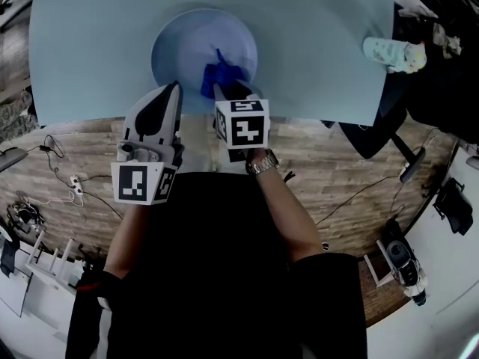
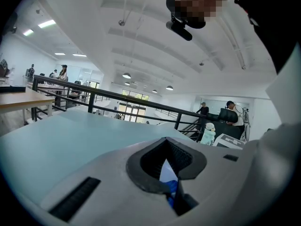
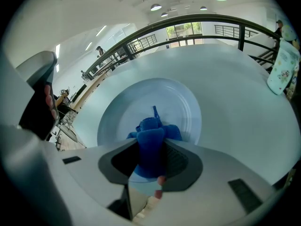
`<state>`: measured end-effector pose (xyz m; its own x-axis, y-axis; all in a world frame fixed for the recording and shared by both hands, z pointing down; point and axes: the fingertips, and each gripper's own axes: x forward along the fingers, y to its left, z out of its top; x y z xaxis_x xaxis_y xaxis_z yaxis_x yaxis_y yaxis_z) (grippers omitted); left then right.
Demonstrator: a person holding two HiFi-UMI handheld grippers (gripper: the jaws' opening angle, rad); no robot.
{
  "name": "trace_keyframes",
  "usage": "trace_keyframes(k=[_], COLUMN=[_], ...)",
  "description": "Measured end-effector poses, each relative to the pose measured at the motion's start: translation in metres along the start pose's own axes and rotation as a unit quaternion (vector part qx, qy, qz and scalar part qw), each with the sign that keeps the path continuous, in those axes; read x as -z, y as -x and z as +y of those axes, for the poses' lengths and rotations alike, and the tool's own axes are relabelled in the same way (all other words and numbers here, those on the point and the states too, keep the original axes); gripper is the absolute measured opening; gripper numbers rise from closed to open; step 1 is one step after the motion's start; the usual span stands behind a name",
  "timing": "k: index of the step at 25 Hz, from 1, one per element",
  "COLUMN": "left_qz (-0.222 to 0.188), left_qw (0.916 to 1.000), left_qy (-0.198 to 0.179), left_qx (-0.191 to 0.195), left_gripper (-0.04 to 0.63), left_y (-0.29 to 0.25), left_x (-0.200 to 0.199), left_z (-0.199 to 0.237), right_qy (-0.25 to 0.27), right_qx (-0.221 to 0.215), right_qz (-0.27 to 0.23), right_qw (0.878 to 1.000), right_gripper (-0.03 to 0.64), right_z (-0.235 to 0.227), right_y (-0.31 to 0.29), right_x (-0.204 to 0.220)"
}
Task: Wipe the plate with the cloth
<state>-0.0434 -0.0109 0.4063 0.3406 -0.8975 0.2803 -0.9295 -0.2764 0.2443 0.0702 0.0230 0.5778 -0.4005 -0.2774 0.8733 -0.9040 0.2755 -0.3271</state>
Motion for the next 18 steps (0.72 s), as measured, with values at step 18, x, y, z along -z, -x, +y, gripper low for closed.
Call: trace_keyframes(k=[18], left_qz=[-0.015], left_qw=[0.9989], left_qy=[0.008], left_qx=[-0.044], left_gripper=[0.002], left_y=[-0.02], left_x=[-0.007], left_z=[0.003], right_qy=[0.027], right_qx=[-0.003], right_qz=[0.006], right_qw=[1.0], right_gripper=[0.118], right_z=[-0.032], right_y=[-0.009], right_x=[-0.036])
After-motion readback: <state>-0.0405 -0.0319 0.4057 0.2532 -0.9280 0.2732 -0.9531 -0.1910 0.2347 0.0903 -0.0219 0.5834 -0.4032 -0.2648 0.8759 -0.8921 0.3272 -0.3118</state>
